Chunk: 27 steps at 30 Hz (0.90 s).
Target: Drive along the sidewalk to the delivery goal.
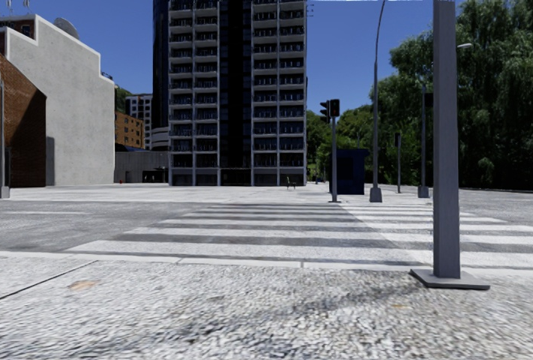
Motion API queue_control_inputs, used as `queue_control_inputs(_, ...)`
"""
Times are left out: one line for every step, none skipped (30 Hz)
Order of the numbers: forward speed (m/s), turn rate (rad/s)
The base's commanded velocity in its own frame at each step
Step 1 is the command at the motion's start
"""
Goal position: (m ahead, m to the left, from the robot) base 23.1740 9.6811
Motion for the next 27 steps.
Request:
queue_control_inputs(2.0, -0.3)
queue_control_inputs(2.0, -0.3)
queue_control_inputs(2.0, -0.3)
queue_control_inputs(2.0, -0.3)
queue_control_inputs(2.0, -0.3)
queue_control_inputs(2.0, -0.3)
queue_control_inputs(2.0, -0.25)
queue_control_inputs(2.0, -0.01)
queue_control_inputs(2.0, -0.01)
queue_control_inputs(2.0, 0.0)
queue_control_inputs(2.0, 0.0)
queue_control_inputs(2.0, 0.0)
queue_control_inputs(2.0, 0.0)
queue_control_inputs(2.0, 0.0)
queue_control_inputs(2.0, 0.0)
queue_control_inputs(2.0, 0.0)
queue_control_inputs(2.0, 0.0)
queue_control_inputs(2.0, 0.0)
queue_control_inputs(2.0, 0.0)
queue_control_inputs(2.0, 0.0)
queue_control_inputs(2.0, 0.0)
queue_control_inputs(2.0, 0.0)
queue_control_inputs(2.0, 0.0)
queue_control_inputs(2.0, 0.0)
queue_control_inputs(2.0, 0.0)
queue_control_inputs(2.0, 0.0)
queue_control_inputs(1.99, 0.0)
